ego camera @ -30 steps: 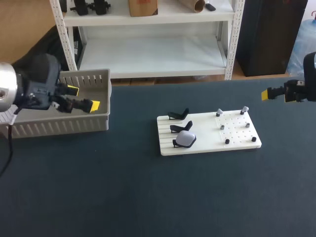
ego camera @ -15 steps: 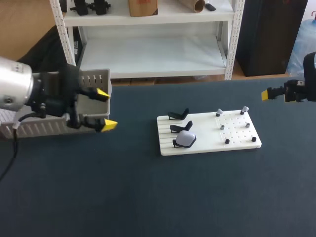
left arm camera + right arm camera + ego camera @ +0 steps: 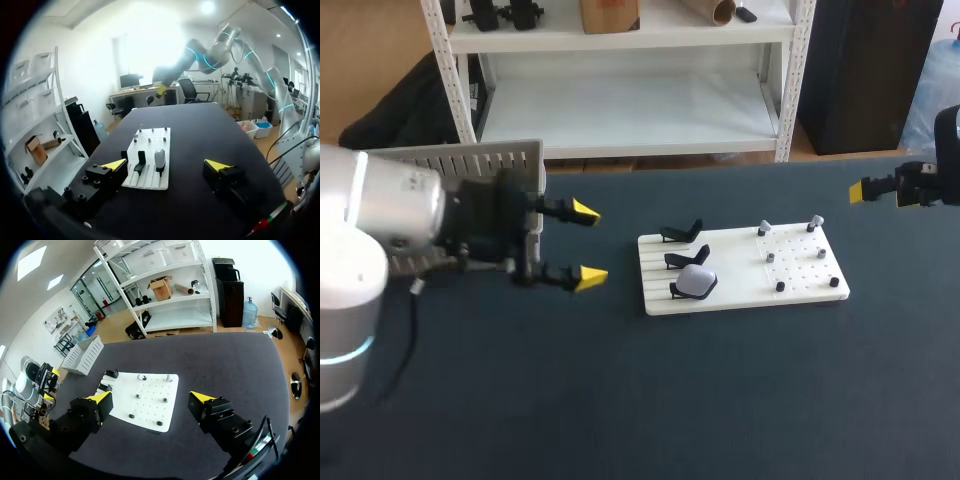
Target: Pick up each earbud case from the left stands, insert the matching earbuds, close the lid, and place the case in the box.
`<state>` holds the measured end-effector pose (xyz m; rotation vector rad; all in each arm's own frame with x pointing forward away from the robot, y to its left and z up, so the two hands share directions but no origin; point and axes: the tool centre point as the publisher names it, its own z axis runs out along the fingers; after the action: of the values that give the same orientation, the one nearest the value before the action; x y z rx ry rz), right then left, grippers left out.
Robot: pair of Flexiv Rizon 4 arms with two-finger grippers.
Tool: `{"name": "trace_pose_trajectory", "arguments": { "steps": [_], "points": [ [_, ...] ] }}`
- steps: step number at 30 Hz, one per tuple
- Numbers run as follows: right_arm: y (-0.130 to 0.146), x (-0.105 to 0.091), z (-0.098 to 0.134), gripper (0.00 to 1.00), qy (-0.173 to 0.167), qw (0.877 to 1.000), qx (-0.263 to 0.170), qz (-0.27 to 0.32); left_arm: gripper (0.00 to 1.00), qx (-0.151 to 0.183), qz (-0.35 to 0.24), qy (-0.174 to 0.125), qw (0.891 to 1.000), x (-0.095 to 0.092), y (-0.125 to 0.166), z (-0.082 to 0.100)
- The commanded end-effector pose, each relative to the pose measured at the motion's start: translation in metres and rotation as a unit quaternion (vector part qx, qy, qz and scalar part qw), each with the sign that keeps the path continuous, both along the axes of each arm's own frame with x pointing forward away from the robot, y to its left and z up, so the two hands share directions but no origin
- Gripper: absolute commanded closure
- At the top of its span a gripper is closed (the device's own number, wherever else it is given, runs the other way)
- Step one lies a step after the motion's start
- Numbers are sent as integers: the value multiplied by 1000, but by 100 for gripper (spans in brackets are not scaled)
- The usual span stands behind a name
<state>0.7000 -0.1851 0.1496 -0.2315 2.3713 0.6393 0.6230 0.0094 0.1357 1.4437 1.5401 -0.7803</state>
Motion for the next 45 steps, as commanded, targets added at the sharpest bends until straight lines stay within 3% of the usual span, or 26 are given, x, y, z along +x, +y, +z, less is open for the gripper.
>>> {"name": "trace_pose_trajectory", "arguments": {
  "steps": [1,13,18,33,43,45],
  "points": [
    [0,0,0,0,0,1000,0,1,0,-85,-12,-6,996,10,-31,-23],
    [0,0,0,0,0,1000,0,1,0,-77,-34,34,996,24,-72,-60],
    [0,0,0,0,0,1000,0,1,0,-74,-35,40,996,26,-76,-65],
    [0,0,0,0,0,1000,0,1,0,-24,-23,46,998,34,-76,-78],
    [0,0,0,0,0,1000,0,1,0,-12,-2,80,997,43,-83,-93],
    [0,0,0,0,0,1000,0,1,5,-13,6,83,996,43,-83,-93]
  ]
}}
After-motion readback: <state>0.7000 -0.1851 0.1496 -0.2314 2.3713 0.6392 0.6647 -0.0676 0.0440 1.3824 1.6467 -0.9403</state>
